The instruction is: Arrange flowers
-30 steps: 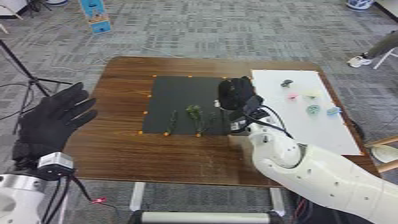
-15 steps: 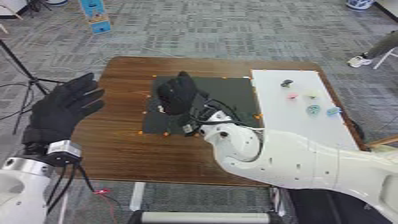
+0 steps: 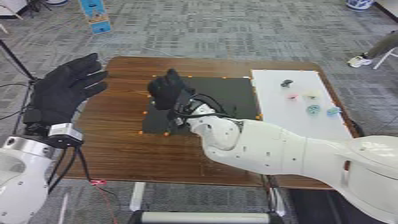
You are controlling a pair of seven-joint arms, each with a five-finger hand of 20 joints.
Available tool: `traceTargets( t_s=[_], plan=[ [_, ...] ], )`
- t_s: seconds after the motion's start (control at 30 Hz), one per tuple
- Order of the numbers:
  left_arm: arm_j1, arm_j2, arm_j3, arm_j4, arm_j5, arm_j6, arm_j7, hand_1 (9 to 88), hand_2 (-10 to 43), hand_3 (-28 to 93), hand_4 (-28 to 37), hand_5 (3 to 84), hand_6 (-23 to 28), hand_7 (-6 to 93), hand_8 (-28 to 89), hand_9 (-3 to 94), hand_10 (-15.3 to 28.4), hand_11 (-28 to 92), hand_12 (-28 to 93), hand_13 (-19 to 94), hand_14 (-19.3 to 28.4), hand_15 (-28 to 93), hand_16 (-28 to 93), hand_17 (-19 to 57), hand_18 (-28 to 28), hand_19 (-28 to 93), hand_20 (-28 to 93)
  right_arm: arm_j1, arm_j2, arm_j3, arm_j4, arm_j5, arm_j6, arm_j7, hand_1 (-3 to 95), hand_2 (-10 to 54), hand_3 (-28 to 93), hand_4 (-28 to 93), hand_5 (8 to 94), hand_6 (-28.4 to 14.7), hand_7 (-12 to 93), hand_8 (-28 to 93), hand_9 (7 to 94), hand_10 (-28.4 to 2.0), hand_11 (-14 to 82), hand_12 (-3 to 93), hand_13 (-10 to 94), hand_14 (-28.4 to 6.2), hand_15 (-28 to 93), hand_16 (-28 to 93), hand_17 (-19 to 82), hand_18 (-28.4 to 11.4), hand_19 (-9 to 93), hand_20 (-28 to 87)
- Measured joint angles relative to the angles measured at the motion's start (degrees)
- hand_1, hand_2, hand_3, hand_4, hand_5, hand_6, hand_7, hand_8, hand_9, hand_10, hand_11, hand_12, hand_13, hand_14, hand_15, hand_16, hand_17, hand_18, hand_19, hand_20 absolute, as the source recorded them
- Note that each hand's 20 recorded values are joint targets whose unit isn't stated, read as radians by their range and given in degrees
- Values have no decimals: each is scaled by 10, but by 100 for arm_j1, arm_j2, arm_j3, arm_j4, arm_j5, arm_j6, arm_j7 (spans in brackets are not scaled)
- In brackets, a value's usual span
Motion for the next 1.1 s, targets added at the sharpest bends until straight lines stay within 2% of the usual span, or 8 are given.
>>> traceTargets(
  t_s=[0.27, 0.8, 1.1],
  plan=[
    [95, -6, -28, -13, 0, -95, 11, 223, -61, 721, -283, 354, 40, 203, -95, 285, 117, 222, 178, 238, 136, 307, 23, -91, 215, 443, 117, 6, -51, -412, -46, -368, -196, 863, 487, -95, 837, -271, 729, 10, 431, 76, 733, -88, 430, 639, 661, -90, 795, 422, 291, -191, 762, 453],
    [-86, 3, 213, 38, -3, -135, 24, 223, -60, 720, -283, 354, 39, 202, -95, 285, 118, 220, 179, 237, 137, 308, 22, -91, 215, 444, 118, 118, -595, -837, 476, -374, -185, 993, 493, -95, 828, -281, 732, 14, 433, 57, 733, -82, 428, 638, 663, -90, 795, 420, 292, -190, 762, 452],
    [-113, 3, 244, 54, -5, -139, 22, 222, -61, 721, -283, 354, 40, 201, -94, 285, 117, 222, 179, 237, 137, 310, 23, -91, 215, 444, 117, 117, -687, -907, 684, -424, -101, 1183, 497, -95, 816, -282, 735, 18, 430, 41, 735, -85, 422, 631, 665, -90, 795, 421, 293, -189, 763, 452]
  ],
)
